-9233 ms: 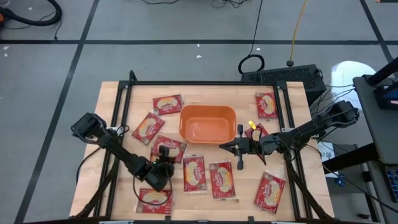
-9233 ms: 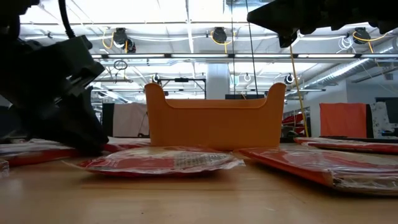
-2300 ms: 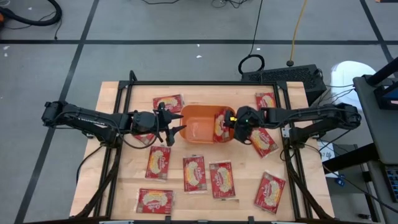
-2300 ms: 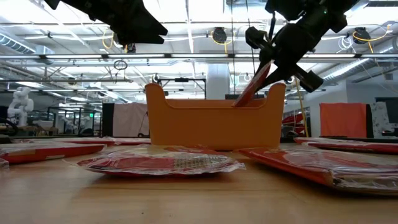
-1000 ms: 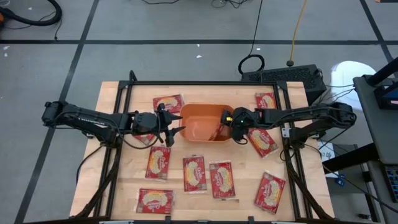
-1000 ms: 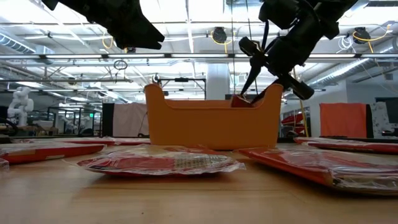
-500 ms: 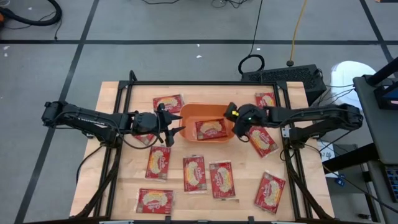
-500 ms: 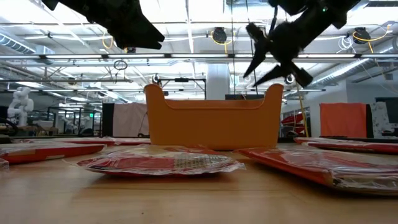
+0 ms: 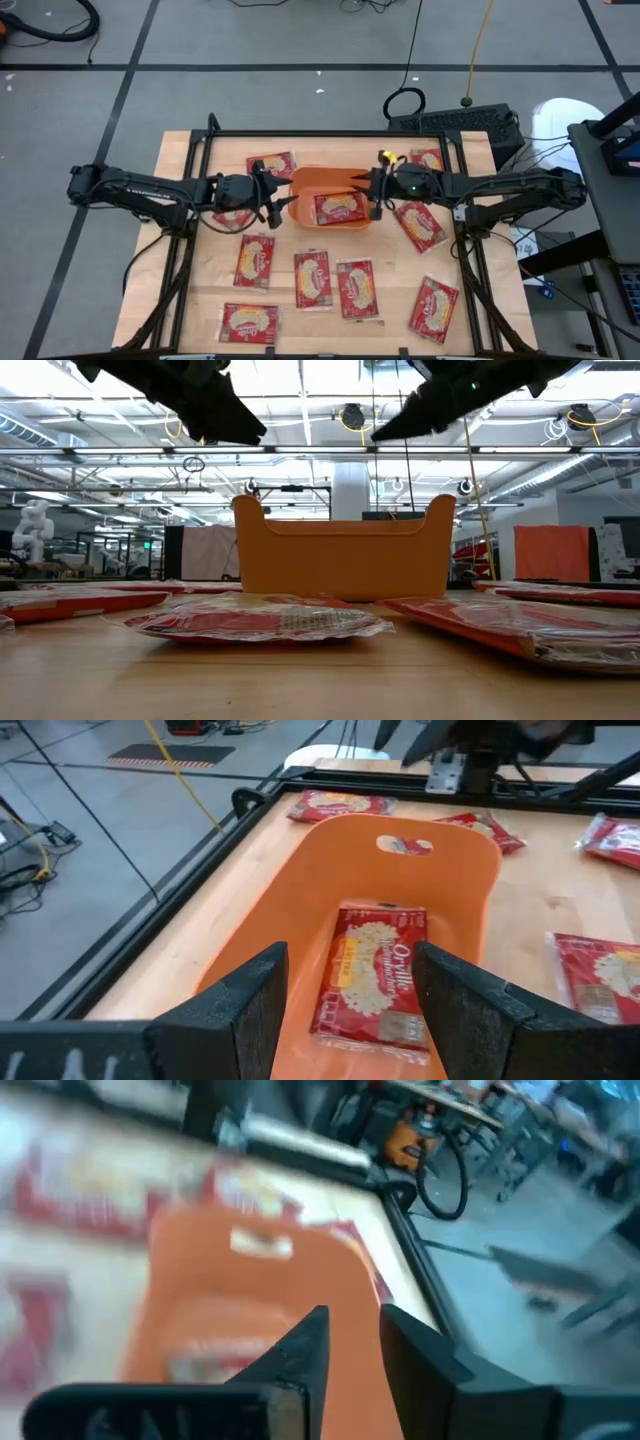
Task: Sort popcorn bags into baskets
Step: Put the red popcorn bag into the orange bin
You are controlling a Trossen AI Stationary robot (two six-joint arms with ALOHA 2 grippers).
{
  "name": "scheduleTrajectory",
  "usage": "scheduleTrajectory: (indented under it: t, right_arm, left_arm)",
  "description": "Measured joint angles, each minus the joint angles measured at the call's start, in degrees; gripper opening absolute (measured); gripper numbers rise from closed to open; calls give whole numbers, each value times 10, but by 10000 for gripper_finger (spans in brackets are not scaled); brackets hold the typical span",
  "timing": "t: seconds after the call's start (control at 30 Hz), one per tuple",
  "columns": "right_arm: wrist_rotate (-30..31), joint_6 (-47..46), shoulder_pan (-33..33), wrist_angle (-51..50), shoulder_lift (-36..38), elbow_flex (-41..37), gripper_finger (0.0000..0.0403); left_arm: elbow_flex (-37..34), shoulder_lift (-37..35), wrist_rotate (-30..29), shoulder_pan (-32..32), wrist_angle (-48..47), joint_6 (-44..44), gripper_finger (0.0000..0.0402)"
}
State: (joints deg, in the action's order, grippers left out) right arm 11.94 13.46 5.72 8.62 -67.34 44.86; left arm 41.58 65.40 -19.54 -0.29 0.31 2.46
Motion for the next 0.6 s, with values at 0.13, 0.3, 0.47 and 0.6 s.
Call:
scheduleTrajectory:
  t: [0.13, 0.3, 0.47, 0.6]
  right_arm:
    - [-36, -119, 4, 36, -58, 47, 47]
    - [-90, -138, 4, -138, -179, 204, 10]
    - [-74, -123, 23, -369, -306, 348, 4]
    - [-95, -115, 28, -437, -365, 389, 2]
  left_arm:
    - [0, 26, -5, 22, 17, -13, 218]
    - [0, 64, -15, 55, 13, 9, 218]
    - [0, 78, -14, 56, -43, 43, 218]
    - [0, 78, -15, 45, -67, 57, 218]
